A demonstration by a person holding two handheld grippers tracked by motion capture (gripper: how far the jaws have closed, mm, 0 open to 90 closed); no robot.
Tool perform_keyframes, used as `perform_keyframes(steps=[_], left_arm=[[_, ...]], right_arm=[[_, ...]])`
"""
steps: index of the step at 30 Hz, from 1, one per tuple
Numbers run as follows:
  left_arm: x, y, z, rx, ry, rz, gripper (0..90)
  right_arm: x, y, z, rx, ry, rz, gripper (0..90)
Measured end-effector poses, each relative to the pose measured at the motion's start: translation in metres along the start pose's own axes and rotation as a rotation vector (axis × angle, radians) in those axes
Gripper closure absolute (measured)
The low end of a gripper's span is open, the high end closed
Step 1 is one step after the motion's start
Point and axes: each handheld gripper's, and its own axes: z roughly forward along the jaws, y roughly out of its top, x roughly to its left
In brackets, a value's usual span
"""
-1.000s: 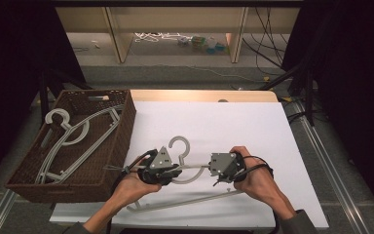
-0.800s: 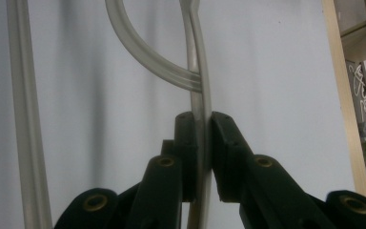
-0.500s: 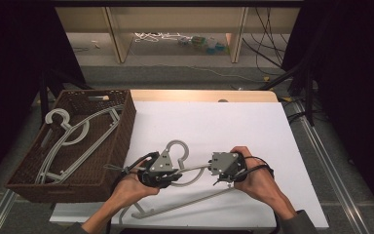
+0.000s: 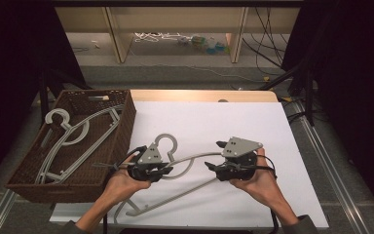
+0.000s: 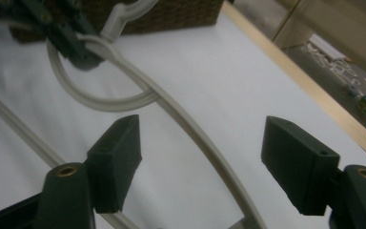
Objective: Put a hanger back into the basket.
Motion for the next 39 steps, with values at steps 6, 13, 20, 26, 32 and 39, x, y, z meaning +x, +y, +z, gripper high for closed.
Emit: perform_keyframes(steps=[6,13,20,26,32,39], left_arm=[[0.01,-0.001,-0.007,-0.023,0.034,-0.044,82.0],[0.02,0.001,-0.017,-0.049,0.058,-0.071,82.0],[0.028,0.009,-0.031,-0.091,0.069,-0.106,82.0],[0.032,0.019,-0.046,-0.126,0.069,-0.136,82.0],[0.04,0.03,-0.064,-0.142,0.064,-0.146,82.0],[0.049,0.044,-0.09,-0.133,0.108,-0.126,82.0]], right_arm=[[0.0,-0.007,-0.01,-0.139,-0.013,0.138,24.2],[0.012,-0.026,-0.014,-0.203,-0.035,0.182,18.0],[0.02,-0.037,-0.022,-0.231,-0.045,0.208,17.4],[0.024,-0.047,-0.023,-0.245,-0.053,0.233,17.0],[0.025,-0.051,-0.023,-0.254,-0.077,0.215,16.4],[0.027,-0.054,-0.024,-0.25,-0.075,0.21,16.5]])
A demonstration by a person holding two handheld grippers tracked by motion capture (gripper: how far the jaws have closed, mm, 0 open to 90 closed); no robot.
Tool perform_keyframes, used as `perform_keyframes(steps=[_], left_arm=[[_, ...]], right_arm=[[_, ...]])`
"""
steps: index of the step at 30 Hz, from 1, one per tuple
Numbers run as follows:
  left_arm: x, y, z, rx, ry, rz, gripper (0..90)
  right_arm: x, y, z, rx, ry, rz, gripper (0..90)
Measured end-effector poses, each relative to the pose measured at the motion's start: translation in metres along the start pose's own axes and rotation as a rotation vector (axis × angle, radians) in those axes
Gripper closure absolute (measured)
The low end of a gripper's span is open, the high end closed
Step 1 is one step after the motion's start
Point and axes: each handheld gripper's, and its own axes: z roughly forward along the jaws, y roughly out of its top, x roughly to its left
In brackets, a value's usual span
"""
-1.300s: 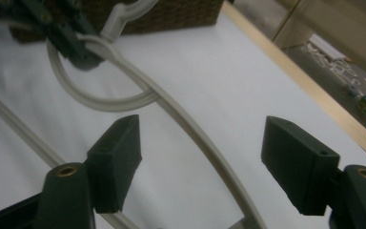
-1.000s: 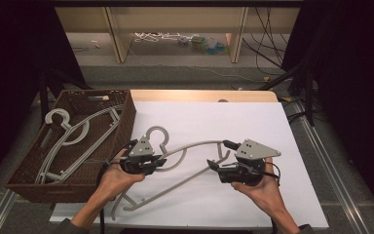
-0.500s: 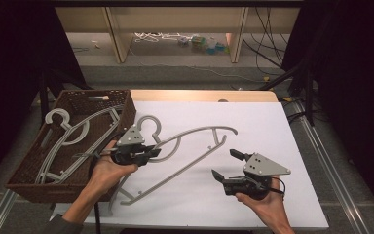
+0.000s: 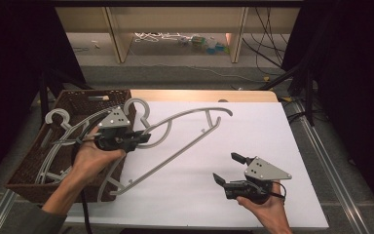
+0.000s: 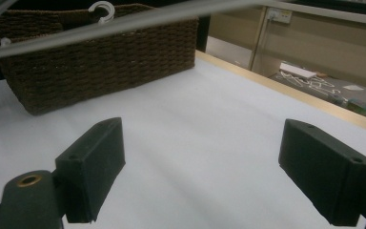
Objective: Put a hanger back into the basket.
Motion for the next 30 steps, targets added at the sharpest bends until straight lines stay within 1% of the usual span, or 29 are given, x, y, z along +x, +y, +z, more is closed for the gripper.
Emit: perform_keyframes(steps=[2,3,4,5,6,7,8,9,10,11,12,13,14,15,16,17,18,19,20,21,24,25,26,27,28,29,30], left_arm=[[0.003,0.005,-0.006,0.001,0.019,0.005,82.0],[0.005,0.006,-0.008,-0.002,0.024,0.009,82.0],[0.007,0.007,-0.011,0.005,0.032,0.008,82.0],[0.011,0.009,-0.014,-0.006,0.046,0.014,82.0],[0.014,0.009,-0.016,-0.015,0.05,0.006,82.0],[0.017,0.01,-0.019,0.003,0.058,0.014,82.0],[0.021,0.01,-0.022,-0.01,0.076,0.005,82.0],[0.024,0.01,-0.023,-0.016,0.084,-0.003,82.0],[0.029,0.011,-0.027,0.001,0.097,0.004,82.0],[0.033,0.011,-0.03,0.002,0.114,0.006,82.0],[0.037,0.011,-0.032,0.004,0.127,0.002,82.0],[0.04,0.01,-0.035,0.014,0.137,-0.02,82.0],[0.046,0.01,-0.038,0.014,0.144,-0.024,82.0],[0.048,0.008,-0.04,0.014,0.137,-0.05,82.0],[0.054,0.007,-0.043,0.015,0.159,-0.038,82.0],[0.057,0.006,-0.045,0.009,0.176,-0.04,82.0],[0.062,0.005,-0.048,0.021,0.19,-0.028,82.0],[0.066,0.003,-0.05,0.028,0.196,-0.028,82.0],[0.069,0.001,-0.05,0.011,0.214,-0.055,82.0],[0.073,0.0,-0.053,0.026,0.216,-0.044,82.0],[0.084,-0.008,-0.054,-0.009,0.237,-0.1,82.0],[0.089,-0.01,-0.057,0.003,0.249,-0.094,82.0],[0.093,-0.012,-0.058,0.003,0.261,-0.101,82.1],[0.095,-0.014,-0.058,-0.012,0.269,-0.116,82.0],[0.099,-0.017,-0.06,-0.014,0.27,-0.132,82.0],[0.103,-0.018,-0.062,-0.002,0.278,-0.124,82.0],[0.107,-0.021,-0.064,0.002,0.299,-0.128,82.0]], right_arm=[[0.0,-0.001,-0.001,0.014,0.008,0.006,16.5],[0.0,-0.002,-0.002,0.013,0.005,0.01,16.5],[0.0,-0.002,-0.002,0.017,0.007,0.01,16.5],[0.0,-0.003,-0.003,0.013,0.004,0.007,16.5],[0.0,-0.003,-0.003,0.012,0.003,0.009,16.5],[0.0,-0.004,-0.003,-0.002,0.004,0.009,16.5],[0.0,-0.004,-0.003,-0.007,0.005,0.013,16.5],[0.0,-0.004,-0.004,0.003,0.0,0.012,16.5],[0.0,-0.005,-0.005,0.001,-0.004,0.013,16.5],[0.0,-0.005,-0.005,0.001,-0.004,0.013,16.5],[0.0,-0.005,-0.006,0.009,0.0,0.015,16.5],[0.0,-0.006,-0.006,0.009,0.0,0.017,16.5],[0.0,-0.006,-0.006,0.01,0.001,0.017,16.5],[-0.001,-0.007,-0.005,0.0,0.007,0.02,16.5],[-0.001,-0.007,-0.006,0.012,0.003,0.017,16.5],[-0.001,-0.008,-0.007,0.014,0.0,0.018,16.5],[-0.001,-0.008,-0.007,0.016,0.001,0.019,16.5],[-0.001,-0.008,-0.007,0.017,0.003,0.02,16.5],[-0.001,-0.008,-0.007,0.018,0.002,0.022,16.5],[-0.001,-0.009,-0.008,0.019,0.001,0.02,16.5],[-0.002,-0.009,-0.009,0.018,0.0,0.021,16.5],[-0.002,-0.01,-0.009,0.02,0.003,0.029,16.5],[-0.002,-0.01,-0.01,0.019,0.002,0.024,16.5],[-0.002,-0.01,-0.01,0.019,-0.001,0.027,16.5],[-0.002,-0.011,-0.01,0.013,-0.003,0.028,16.5],[-0.002,-0.011,-0.011,0.031,-0.005,0.03,16.5],[-0.002,-0.012,-0.01,0.021,-0.003,0.034,16.5]])
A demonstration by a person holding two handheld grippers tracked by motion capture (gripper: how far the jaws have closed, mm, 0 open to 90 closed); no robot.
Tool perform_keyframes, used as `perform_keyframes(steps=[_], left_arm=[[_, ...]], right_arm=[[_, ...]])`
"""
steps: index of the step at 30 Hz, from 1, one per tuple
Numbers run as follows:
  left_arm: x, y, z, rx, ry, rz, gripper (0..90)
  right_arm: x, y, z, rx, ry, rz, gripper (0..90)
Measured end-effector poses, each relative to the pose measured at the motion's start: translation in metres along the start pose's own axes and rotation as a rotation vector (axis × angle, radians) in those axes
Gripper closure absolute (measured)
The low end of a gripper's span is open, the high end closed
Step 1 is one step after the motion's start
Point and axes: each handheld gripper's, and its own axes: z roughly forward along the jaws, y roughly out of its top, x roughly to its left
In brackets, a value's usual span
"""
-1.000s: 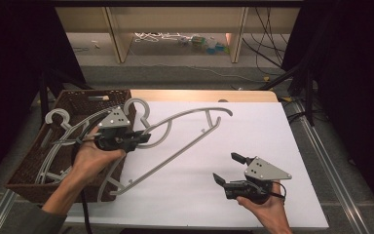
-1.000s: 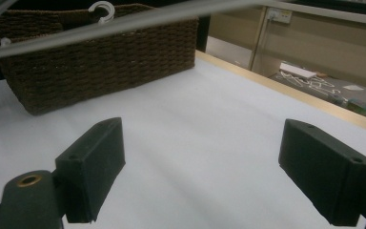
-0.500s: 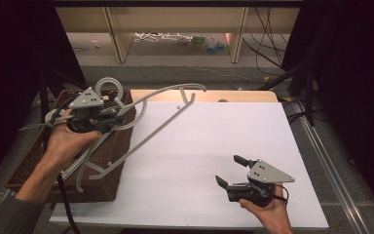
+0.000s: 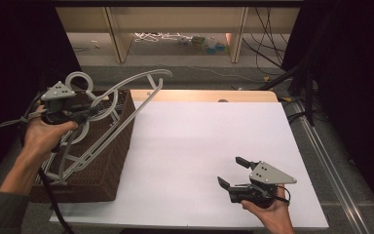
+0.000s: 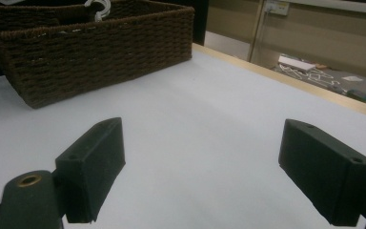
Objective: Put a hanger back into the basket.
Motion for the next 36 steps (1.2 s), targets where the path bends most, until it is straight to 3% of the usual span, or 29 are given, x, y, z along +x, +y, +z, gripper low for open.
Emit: perform_keyframes(steps=[2,4,6,8,14,18,21,24,36], left_arm=[[0.007,-0.003,0.0,-0.011,0.027,-0.009,82.0],[0.017,-0.007,-0.002,0.005,0.053,0.004,82.0],[0.028,-0.011,-0.002,0.013,0.086,-0.011,82.0],[0.03,-0.012,-0.002,0.004,0.098,-0.024,82.0],[0.051,-0.019,-0.001,0.026,0.161,-0.015,82.0],[0.057,-0.027,0.0,0.027,0.176,-0.029,82.0],[0.061,-0.034,0.0,0.042,0.198,-0.007,82.0],[0.064,-0.042,0.002,0.048,0.218,-0.019,82.0],[0.075,-0.066,0.003,0.071,0.23,-0.017,82.0]], right_arm=[[0.0,-0.001,0.0,0.002,0.004,0.002,16.5],[0.0,-0.001,0.0,-0.004,0.0,0.002,16.5],[0.0,-0.001,0.0,0.007,0.004,0.003,16.5],[0.0,-0.002,0.002,-0.012,0.008,0.004,16.5],[-0.002,-0.002,0.001,0.012,0.003,0.003,16.5],[-0.002,-0.002,0.0,0.011,0.003,0.004,16.6],[-0.003,-0.003,0.001,0.015,0.006,0.005,16.6],[-0.003,-0.003,0.001,0.011,0.003,0.008,16.6],[-0.003,-0.003,0.0,0.017,0.005,0.006,16.6]])
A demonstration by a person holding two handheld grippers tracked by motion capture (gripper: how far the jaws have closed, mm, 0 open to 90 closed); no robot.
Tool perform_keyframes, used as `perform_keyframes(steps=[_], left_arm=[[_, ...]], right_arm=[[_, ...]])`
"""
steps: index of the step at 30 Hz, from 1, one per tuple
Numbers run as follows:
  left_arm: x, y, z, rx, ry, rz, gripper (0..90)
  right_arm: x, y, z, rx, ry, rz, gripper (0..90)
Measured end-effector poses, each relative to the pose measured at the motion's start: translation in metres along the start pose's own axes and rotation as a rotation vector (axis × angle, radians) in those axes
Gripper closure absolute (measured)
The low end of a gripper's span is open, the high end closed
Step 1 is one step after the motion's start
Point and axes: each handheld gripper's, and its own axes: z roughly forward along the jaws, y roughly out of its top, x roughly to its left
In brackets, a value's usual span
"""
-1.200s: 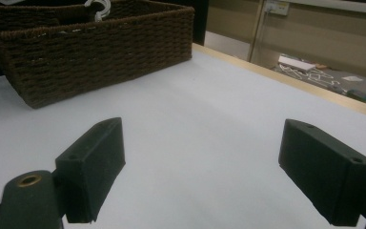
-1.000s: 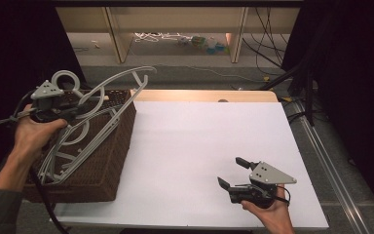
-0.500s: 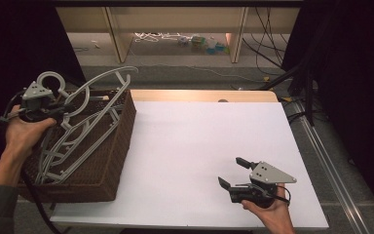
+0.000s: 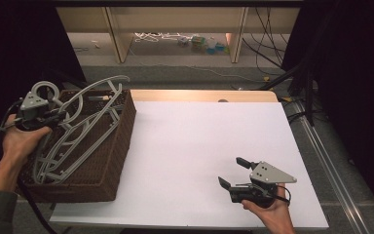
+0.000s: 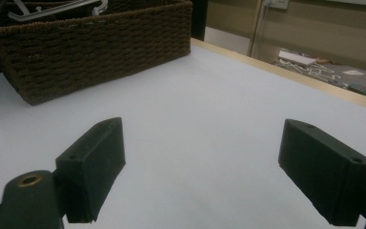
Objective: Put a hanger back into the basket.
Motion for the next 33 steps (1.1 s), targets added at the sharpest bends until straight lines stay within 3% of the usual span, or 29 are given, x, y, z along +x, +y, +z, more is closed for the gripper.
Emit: perform_keyframes(steps=[3,8,20,33], left_arm=[[0.001,-0.005,0.002,0.008,-0.004,-0.002,82.0],[0.003,-0.012,0.006,0.031,-0.002,-0.02,82.0],[0.007,-0.025,0.013,0.098,-0.006,0.006,82.0],[0.005,-0.037,0.026,0.15,-0.017,-0.007,81.8]], right_arm=[[0.0,-0.001,0.002,-0.016,0.003,0.001,16.6],[0.0,0.0,0.0,0.002,0.001,0.0,16.6],[-0.001,0.0,0.0,0.003,-0.004,0.005,16.6],[-0.001,0.0,0.0,0.005,-0.003,0.003,16.6]])
